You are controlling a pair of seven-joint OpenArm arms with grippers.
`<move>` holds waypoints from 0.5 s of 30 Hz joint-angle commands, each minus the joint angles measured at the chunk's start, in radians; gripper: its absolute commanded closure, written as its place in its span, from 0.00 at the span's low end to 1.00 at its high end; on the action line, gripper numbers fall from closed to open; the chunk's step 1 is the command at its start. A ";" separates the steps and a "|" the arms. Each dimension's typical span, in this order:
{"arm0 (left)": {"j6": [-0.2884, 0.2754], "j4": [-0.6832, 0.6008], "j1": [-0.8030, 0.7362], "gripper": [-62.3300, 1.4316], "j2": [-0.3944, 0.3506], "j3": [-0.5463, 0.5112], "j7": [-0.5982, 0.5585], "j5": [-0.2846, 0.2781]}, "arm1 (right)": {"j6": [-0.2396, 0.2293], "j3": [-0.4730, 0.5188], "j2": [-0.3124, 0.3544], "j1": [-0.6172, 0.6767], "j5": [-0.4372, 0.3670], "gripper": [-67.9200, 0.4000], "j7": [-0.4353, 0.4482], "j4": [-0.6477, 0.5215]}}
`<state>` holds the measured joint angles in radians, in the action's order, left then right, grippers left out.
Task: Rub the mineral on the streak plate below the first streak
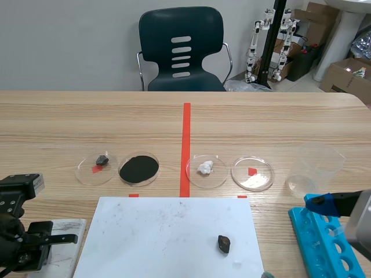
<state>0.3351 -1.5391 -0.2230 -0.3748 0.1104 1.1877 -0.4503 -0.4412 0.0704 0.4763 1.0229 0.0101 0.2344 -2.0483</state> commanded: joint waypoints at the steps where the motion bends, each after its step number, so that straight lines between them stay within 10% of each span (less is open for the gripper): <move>1: -0.021 0.006 -0.012 0.78 0.012 0.013 -0.006 -0.063 | 0.004 0.002 0.000 -0.006 -0.014 0.10 0.014 -0.020; 9: -0.051 0.006 -0.012 0.78 0.011 0.013 -0.017 -0.102 | 0.004 0.002 0.000 -0.006 -0.014 0.10 0.014 -0.020; 15: 0.067 0.006 -0.012 0.78 0.011 0.012 0.041 0.141 | 0.004 0.002 0.000 -0.006 -0.014 0.10 0.014 -0.020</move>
<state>0.3893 -1.5444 -0.2211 -0.3466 0.1310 1.2224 -0.3439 -0.4412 0.0704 0.4763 1.0229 0.0093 0.2348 -2.0483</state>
